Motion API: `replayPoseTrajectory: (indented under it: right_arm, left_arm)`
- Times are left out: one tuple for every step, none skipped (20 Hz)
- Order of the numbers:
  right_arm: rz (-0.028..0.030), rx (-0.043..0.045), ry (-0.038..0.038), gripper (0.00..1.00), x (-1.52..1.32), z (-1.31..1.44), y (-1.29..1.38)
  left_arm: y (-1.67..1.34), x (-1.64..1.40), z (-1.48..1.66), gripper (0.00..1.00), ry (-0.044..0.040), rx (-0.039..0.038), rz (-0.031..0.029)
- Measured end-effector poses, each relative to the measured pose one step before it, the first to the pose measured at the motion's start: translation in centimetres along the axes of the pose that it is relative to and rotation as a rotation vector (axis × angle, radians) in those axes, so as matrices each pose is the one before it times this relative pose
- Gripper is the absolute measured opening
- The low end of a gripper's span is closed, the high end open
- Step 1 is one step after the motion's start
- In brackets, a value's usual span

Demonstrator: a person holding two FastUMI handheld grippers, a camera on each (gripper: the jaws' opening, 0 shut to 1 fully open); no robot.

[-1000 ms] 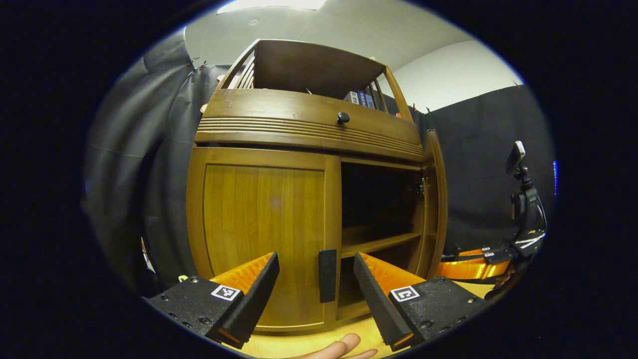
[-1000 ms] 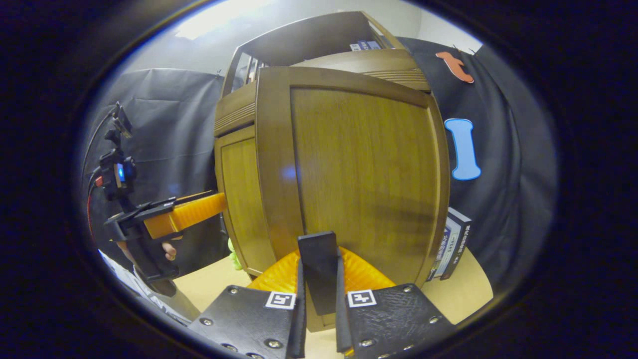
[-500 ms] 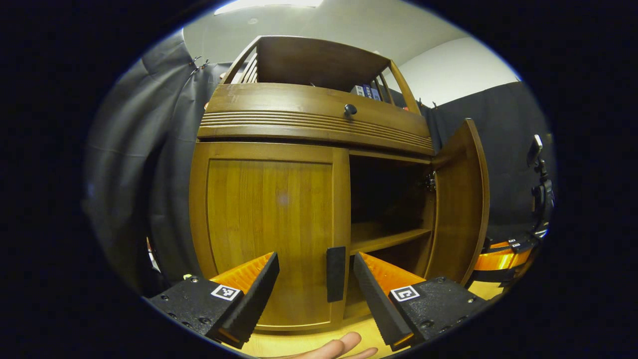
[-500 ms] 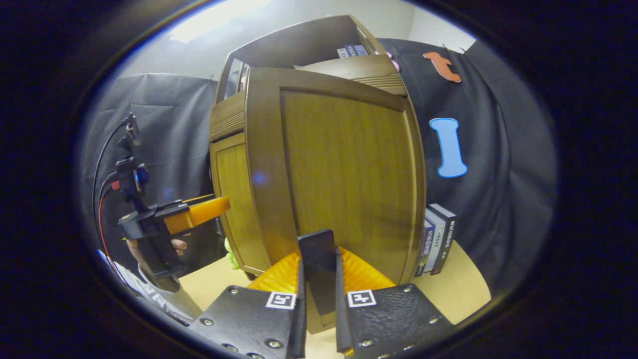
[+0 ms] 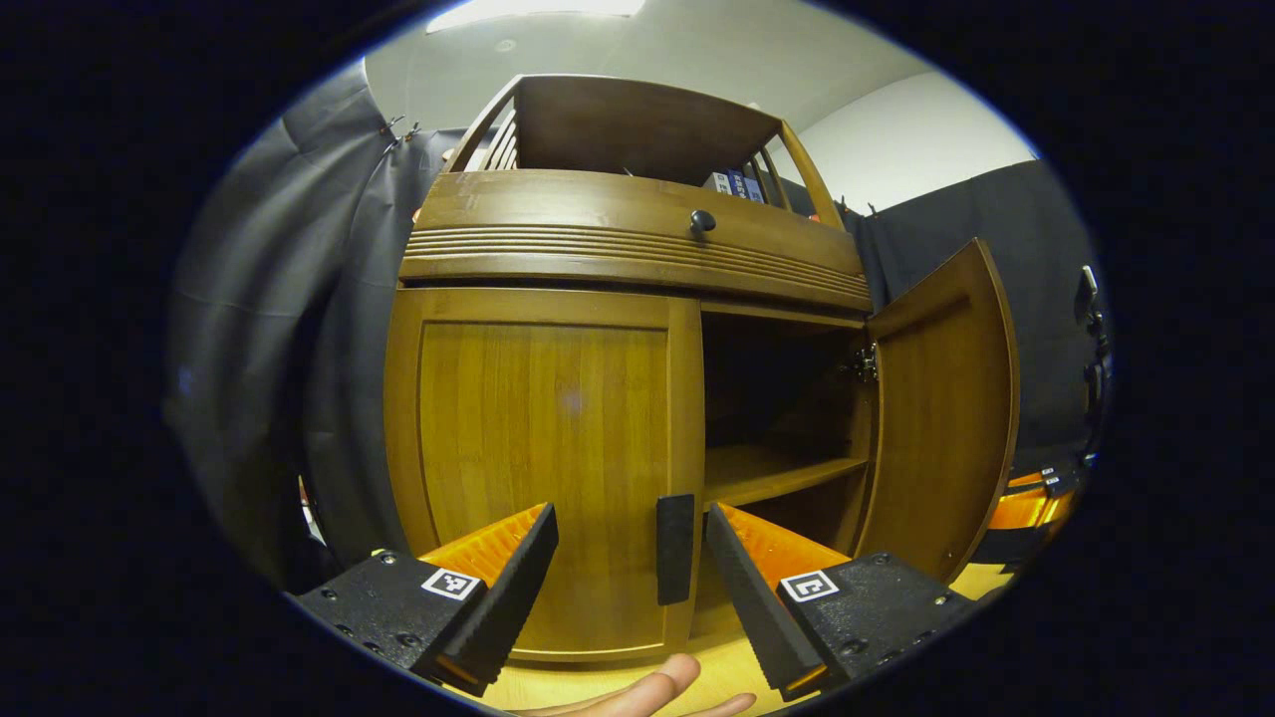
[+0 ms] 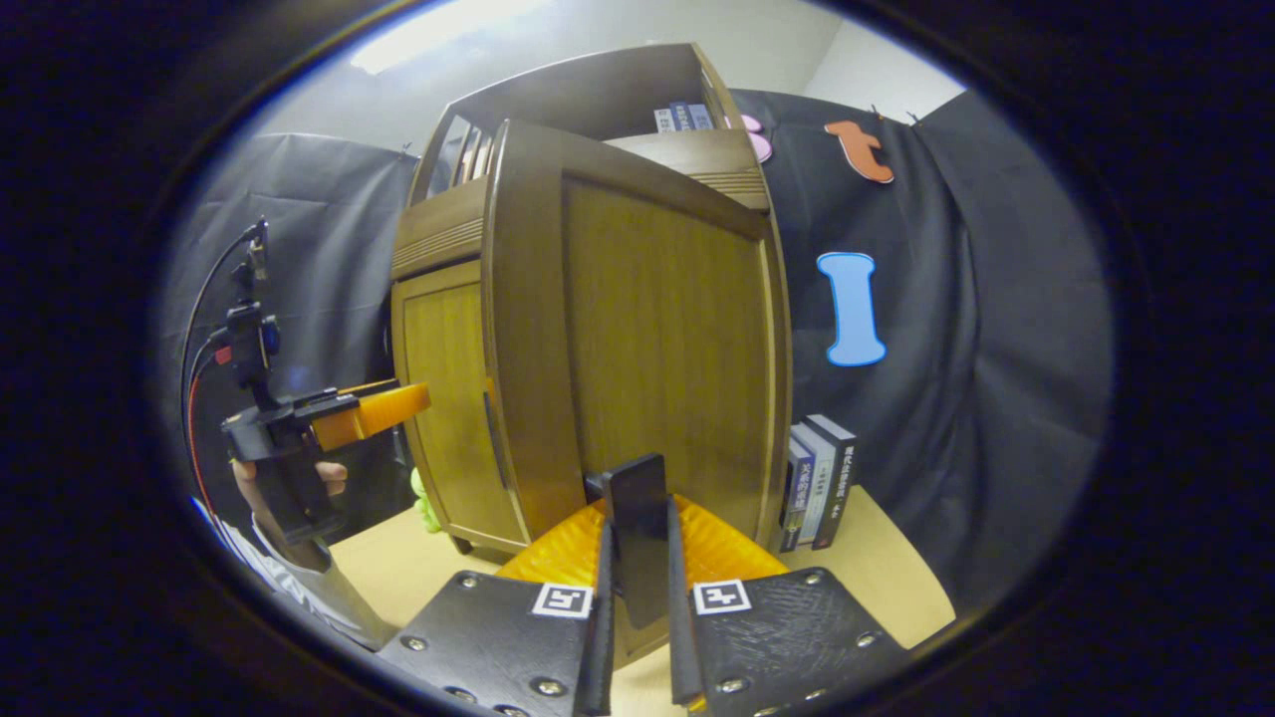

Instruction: Open the right door of the double-door shoe cabinet with the right hand, and open the left door with the left hand.

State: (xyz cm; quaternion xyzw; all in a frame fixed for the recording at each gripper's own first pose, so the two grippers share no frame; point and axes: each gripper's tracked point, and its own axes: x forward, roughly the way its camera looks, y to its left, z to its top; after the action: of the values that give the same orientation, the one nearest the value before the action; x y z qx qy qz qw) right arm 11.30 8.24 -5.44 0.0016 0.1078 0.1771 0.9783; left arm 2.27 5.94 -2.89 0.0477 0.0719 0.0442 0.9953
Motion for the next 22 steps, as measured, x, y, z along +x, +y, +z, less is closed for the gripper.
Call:
replayPoseTrajectory:
  right_arm:
    - [-0.01207,-0.00027,-0.00199,0.23,-0.172,0.165,-0.354]
    - [-0.01392,0.00715,0.00148,0.23,0.101,-0.051,-0.028]
    - [-0.01336,-0.01119,-0.00273,0.23,-0.059,-0.076,-0.103]
    - [-0.01568,-0.01675,-0.00212,0.23,-0.087,0.023,-0.446]
    - [-0.02400,-0.01068,-0.00077,0.22,-0.147,0.030,-0.782]
    - [-0.03186,-0.00182,0.00482,0.23,-0.387,-0.215,-1.171]
    - [-0.04107,-0.00282,0.00699,0.23,-0.170,-0.204,-1.299]
    - [-0.03956,-0.00640,0.00833,0.23,-0.050,-0.343,-1.295]
    - [-0.02115,-0.01018,-0.00598,0.22,0.510,-0.089,-0.927]
    - [-0.06412,-0.00421,-0.00394,0.22,-0.377,0.033,-2.166]
    - [0.00876,0.05289,-0.00680,0.05,1.164,0.099,-0.944]
    - [0.02313,0.02291,0.00144,0.06,-0.741,0.029,-0.291]
    - [0.00227,-0.00717,-0.00630,0.01,0.104,0.094,-0.693]
    - [0.01056,-0.01339,-0.00384,0.01,0.087,-0.047,-0.587]
    - [0.02165,-0.00354,0.00743,0.01,0.033,-0.104,-0.411]
    - [0.01665,-0.00262,0.00750,0.01,-0.019,0.046,-0.676]
    - [0.02055,-0.00670,0.00287,0.01,0.066,0.060,-0.611]
    - [0.02722,-0.00220,0.00005,0.01,0.138,0.041,-0.629]
    - [0.01485,0.00088,0.00083,0.01,0.176,0.111,-0.940]
    - [0.02268,0.00168,-0.00307,0.01,0.304,0.030,-0.995]
    - [0.02854,-0.00057,0.00074,0.01,0.216,0.070,-0.615]
    - [0.02449,-0.00006,-0.00285,0.01,0.306,0.120,-0.652]
  left_arm:
    - [0.059,0.060,-0.006,0.94,-0.00071,-0.00103,0.00165]
    - [0.083,0.014,0.050,0.94,-0.00174,-0.00083,0.00313]
    - [0.079,-0.011,-0.014,0.94,-0.00145,0.00094,0.00415]
    - [0.058,0.018,-0.002,0.94,-0.00107,0.00185,0.00475]
    - [0.075,0.082,-0.088,0.94,0.00083,0.00054,0.00461]
    - [-0.022,0.016,-0.044,0.94,0.00305,-0.00025,-0.00017]
    - [-0.083,-0.063,-0.198,0.94,0.00447,0.00183,-0.00452]
    - [-0.023,0.023,-0.070,0.94,0.00188,0.00222,-0.00325]
    - [0.024,0.191,0.106,0.94,-0.00019,0.00083,-0.00181]
    - [0.027,0.051,0.039,0.94,-0.00038,-0.00067,0.00026]
    - [0.053,0.033,-0.095,0.94,-0.00008,0.00166,0.00180]
    - [0.126,0.003,0.031,0.92,-0.00132,0.00173,0.00355]
    - [0.085,0.136,-0.044,0.90,0.00006,0.00082,0.00324]
    - [0.026,0.256,-0.041,0.94,0.00382,0.00243,0.00166]
    - [0.004,0.096,-0.161,0.94,0.00376,0.00261,0.00072]
    - [-0.082,0.182,-0.173,0.94,0.00664,0.00316,-0.00005]
    - [-0.058,0.188,-0.359,0.94,0.00813,0.00430,0.00099]
    - [-0.049,0.119,-0.185,0.94,0.00759,0.00542,0.00096]
    - [-0.001,0.224,-0.164,0.94,0.00509,0.00465,0.00176]
    - [-0.025,0.166,-0.112,0.94,0.00468,0.00072,-0.00006]
    - [-0.154,0.078,-0.231,0.94,0.00661,-0.00071,-0.00675]
    - [-0.183,0.051,-0.006,0.94,0.00094,-0.00302,-0.00925]
